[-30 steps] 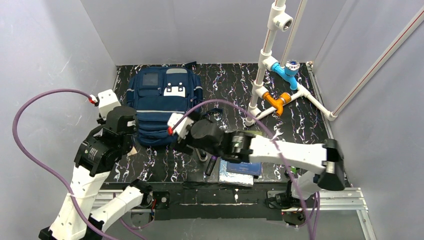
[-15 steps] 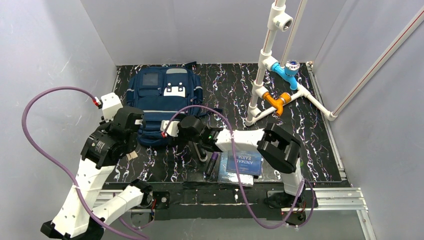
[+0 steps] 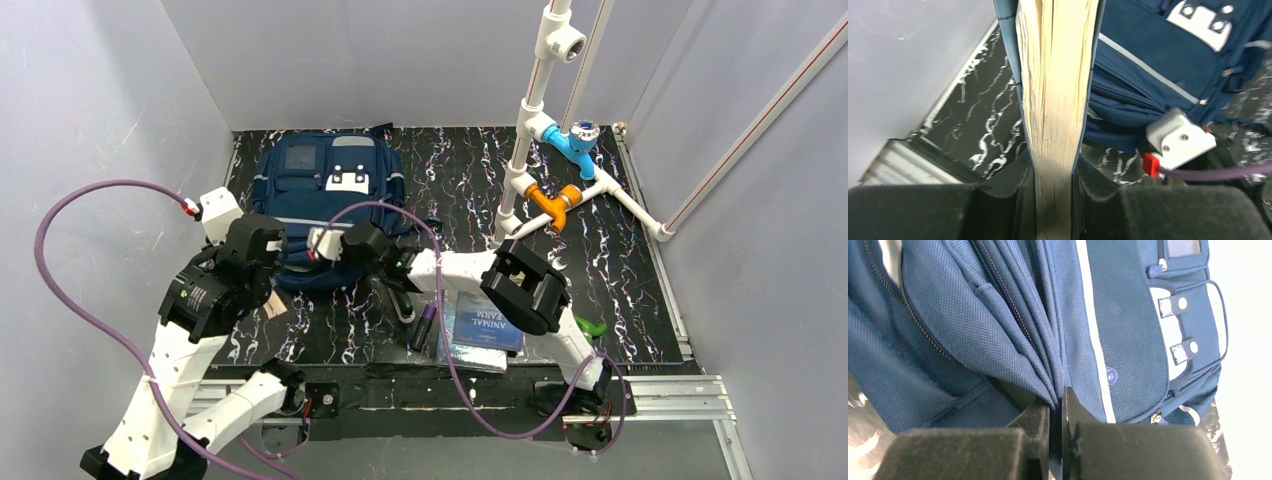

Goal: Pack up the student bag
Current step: Place the book in the student bag.

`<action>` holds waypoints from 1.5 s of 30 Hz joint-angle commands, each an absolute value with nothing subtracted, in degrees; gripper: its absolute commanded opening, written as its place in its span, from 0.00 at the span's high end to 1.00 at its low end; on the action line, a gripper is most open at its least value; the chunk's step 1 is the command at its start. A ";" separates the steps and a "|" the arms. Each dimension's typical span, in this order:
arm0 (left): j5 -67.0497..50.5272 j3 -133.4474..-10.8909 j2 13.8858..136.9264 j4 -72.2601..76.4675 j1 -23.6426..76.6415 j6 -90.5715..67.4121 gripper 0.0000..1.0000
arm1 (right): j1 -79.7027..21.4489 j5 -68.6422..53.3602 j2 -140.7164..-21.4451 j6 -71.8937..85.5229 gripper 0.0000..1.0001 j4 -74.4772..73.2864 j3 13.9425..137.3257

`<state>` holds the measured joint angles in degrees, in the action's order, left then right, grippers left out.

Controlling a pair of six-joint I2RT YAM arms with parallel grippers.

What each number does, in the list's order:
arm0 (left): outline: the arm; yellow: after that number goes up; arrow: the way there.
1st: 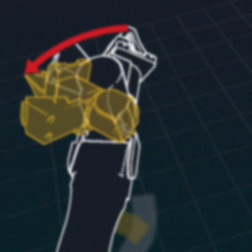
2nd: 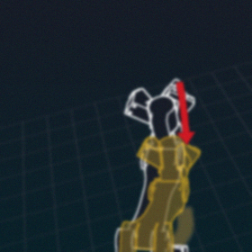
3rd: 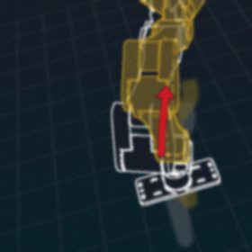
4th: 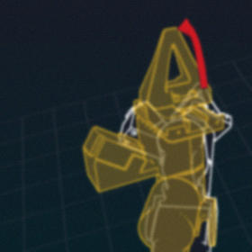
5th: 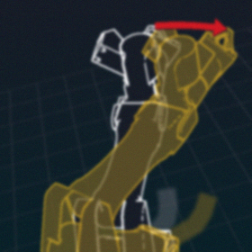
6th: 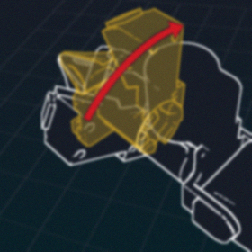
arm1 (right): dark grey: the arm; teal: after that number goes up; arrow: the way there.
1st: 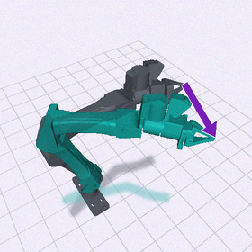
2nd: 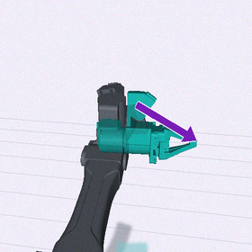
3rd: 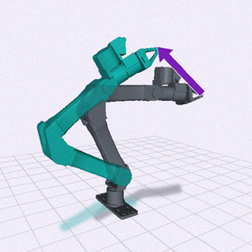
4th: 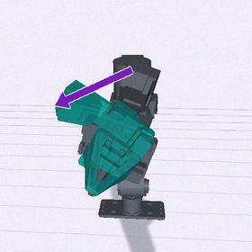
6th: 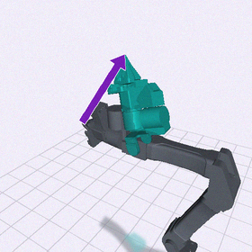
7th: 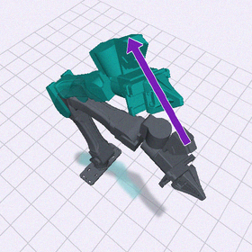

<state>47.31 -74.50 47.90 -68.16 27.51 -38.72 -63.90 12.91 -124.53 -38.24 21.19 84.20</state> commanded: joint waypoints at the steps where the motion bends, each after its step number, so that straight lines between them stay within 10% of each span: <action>1: 47.47 -75.92 44.86 -59.70 27.51 -44.01 1.00 | -61.33 19.02 -120.53 -17.39 0.99 9.20 100.76; 8: 44.11 -77.62 42.83 -54.42 27.51 -56.91 1.00 | -55.36 8.32 -122.20 7.67 0.99 -12.99 121.08; 31: 42.88 -50.30 52.03 -10.51 17.93 -83.78 1.00 | -48.42 -4.33 -119.37 34.34 0.99 -8.02 128.49; 45: 16.26 -55.08 90.74 28.81 9.40 -77.50 1.00 | -44.55 -13.27 -125.19 42.88 0.99 -3.14 134.78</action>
<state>21.10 -46.26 84.71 18.85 9.54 -80.03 -45.08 -10.41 -127.15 38.68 -15.64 129.51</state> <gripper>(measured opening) 0.196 0.099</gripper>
